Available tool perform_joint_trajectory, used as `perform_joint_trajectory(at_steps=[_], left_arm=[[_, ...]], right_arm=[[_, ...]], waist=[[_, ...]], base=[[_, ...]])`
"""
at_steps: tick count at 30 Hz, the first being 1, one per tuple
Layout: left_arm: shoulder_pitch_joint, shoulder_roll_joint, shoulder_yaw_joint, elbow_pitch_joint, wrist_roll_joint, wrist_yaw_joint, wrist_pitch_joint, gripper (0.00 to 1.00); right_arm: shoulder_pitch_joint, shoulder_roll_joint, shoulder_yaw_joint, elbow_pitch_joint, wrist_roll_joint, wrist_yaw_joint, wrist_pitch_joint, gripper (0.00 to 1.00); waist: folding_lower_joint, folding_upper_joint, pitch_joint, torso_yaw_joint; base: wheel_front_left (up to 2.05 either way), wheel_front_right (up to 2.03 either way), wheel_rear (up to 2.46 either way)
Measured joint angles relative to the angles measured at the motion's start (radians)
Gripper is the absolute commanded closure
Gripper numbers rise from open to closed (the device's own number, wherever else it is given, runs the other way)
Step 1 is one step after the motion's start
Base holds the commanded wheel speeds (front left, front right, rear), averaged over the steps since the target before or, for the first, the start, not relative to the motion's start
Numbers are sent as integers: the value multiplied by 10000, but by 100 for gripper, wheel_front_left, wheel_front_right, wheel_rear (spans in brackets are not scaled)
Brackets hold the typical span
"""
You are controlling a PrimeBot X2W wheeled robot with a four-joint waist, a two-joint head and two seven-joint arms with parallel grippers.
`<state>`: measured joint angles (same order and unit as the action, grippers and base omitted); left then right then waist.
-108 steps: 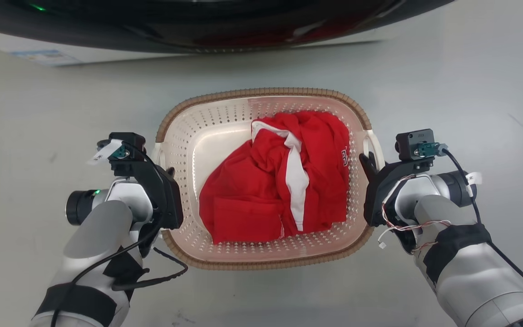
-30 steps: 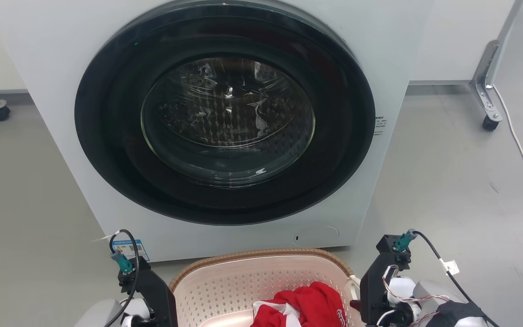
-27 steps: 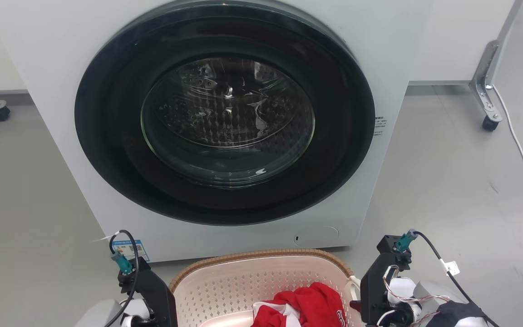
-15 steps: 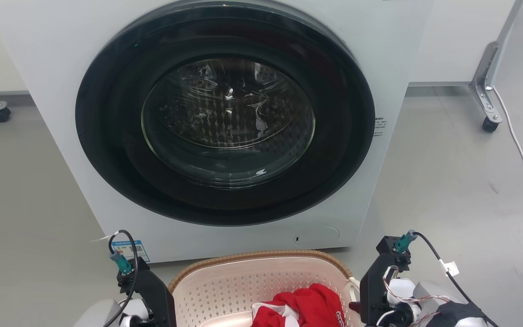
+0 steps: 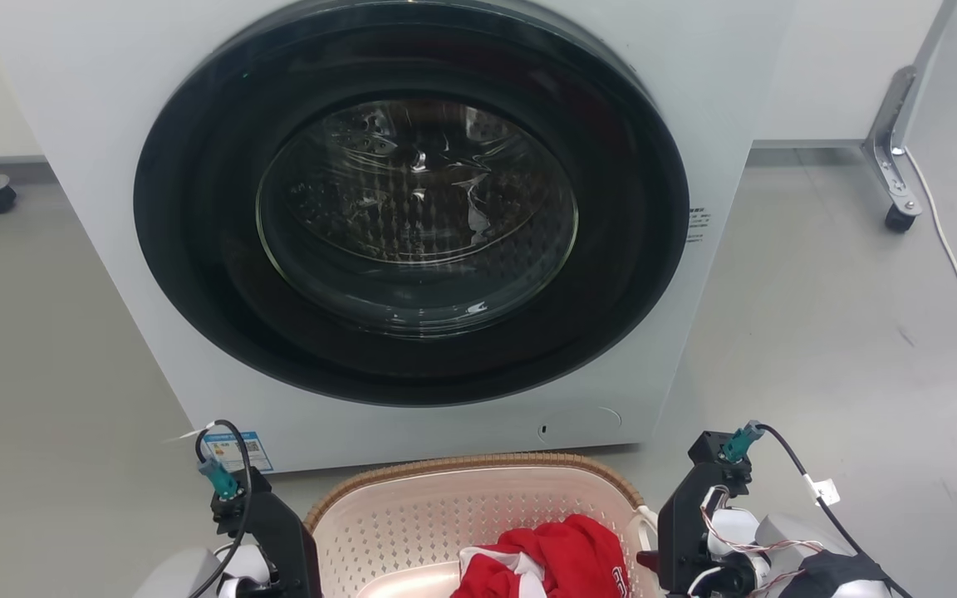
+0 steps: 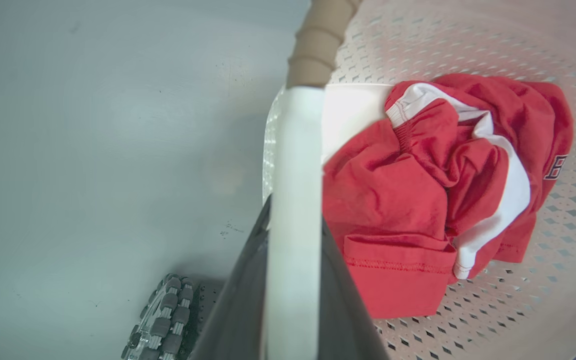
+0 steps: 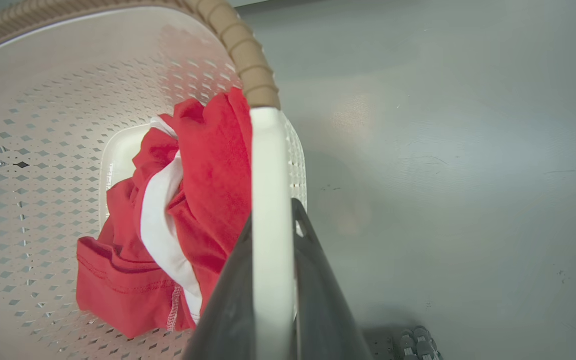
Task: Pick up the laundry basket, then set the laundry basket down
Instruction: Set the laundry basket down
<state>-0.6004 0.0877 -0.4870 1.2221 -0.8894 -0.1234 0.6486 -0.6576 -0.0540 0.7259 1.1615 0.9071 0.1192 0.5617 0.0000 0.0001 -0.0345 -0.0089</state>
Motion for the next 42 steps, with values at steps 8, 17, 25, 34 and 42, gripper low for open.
perform_joint_trajectory(at_steps=[8, 17, 25, 34, 42], left_arm=[[0, 36, -4, -79, -2, 0, -374, 100], [-33, 42, -92, -151, 61, 0, -1156, 100], [-115, -2, -255, -278, 307, 0, -1979, 100], [-509, -98, -274, -445, 391, 102, -2982, 100], [-1059, -111, -316, -644, 761, 182, -3923, 100]], right_arm=[[-1, -10, 90, -128, 10, -2, -286, 100], [-8, -40, 217, -278, 0, -4, -911, 100], [-138, -75, 399, -353, -309, -4, -1680, 100], [-729, -182, 512, -355, -742, -94, -2696, 100], [-1412, -261, 571, -403, -1076, -318, -3616, 100]], waist=[[2, 0, 401, -64], [2, 1, 1278, -142], [3, 1, 2359, -181], [3, 1, 3665, -142], [2, 1, 4854, -50]], base=[[0, 0, 0], [0, 0, 0], [0, 0, 0], [0, 0, 0], [0, 0, 0]])
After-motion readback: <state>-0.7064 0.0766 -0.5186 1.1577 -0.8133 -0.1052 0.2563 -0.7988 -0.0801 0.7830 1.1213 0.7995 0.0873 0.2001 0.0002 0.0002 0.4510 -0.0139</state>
